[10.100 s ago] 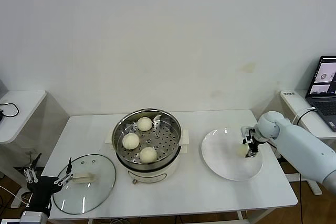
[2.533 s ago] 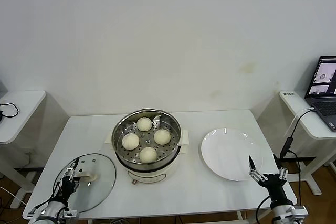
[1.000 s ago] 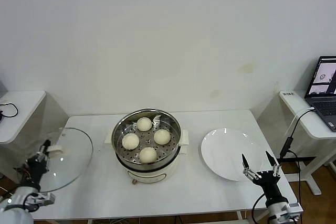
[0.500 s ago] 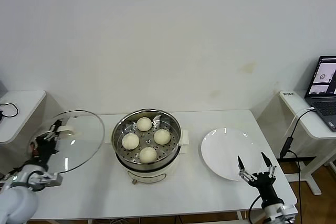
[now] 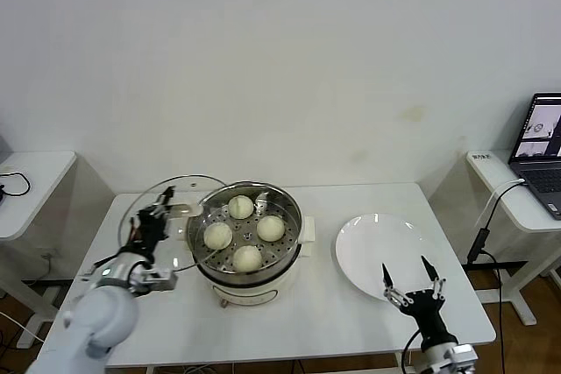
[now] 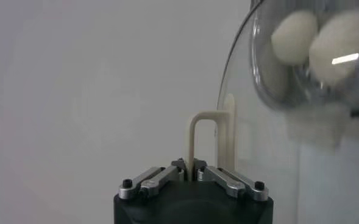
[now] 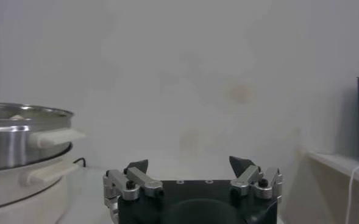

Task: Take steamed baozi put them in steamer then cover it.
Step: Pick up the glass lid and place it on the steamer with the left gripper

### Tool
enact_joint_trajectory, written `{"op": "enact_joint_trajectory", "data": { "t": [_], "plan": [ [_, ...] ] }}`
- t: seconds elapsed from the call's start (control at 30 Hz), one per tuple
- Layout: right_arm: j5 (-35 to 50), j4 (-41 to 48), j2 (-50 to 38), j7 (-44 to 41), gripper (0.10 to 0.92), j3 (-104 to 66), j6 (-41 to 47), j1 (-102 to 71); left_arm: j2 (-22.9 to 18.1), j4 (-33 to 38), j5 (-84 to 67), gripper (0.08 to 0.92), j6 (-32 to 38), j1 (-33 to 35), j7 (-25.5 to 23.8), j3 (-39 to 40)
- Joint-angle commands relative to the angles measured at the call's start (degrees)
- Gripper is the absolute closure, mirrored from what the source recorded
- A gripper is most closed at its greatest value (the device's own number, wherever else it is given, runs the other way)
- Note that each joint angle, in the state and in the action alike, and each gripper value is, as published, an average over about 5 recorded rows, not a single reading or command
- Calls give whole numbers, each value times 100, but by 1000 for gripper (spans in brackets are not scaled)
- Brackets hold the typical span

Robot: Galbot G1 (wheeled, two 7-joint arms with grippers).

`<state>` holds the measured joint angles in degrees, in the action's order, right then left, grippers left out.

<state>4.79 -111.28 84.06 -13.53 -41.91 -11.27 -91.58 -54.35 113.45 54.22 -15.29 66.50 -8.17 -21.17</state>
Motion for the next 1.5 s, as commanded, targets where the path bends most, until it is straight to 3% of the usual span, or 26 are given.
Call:
{"op": "enact_joint_trajectory", "data": {
  "t": [0.03,0.4,1.5],
  "plan": [
    [-245,77,110,14,202,120,-39,13,-738,-223,922,856,-441,-1118,-407,1313],
    [-267,210,108,12,203,150,-61,93,-1257,-527,1553,856,-442,-1295,-564,1593],
    [-315,300,110,2,203,208,-104,112,-1349,-635,1677,856,-310,-964,-594,1546]
  ]
}}
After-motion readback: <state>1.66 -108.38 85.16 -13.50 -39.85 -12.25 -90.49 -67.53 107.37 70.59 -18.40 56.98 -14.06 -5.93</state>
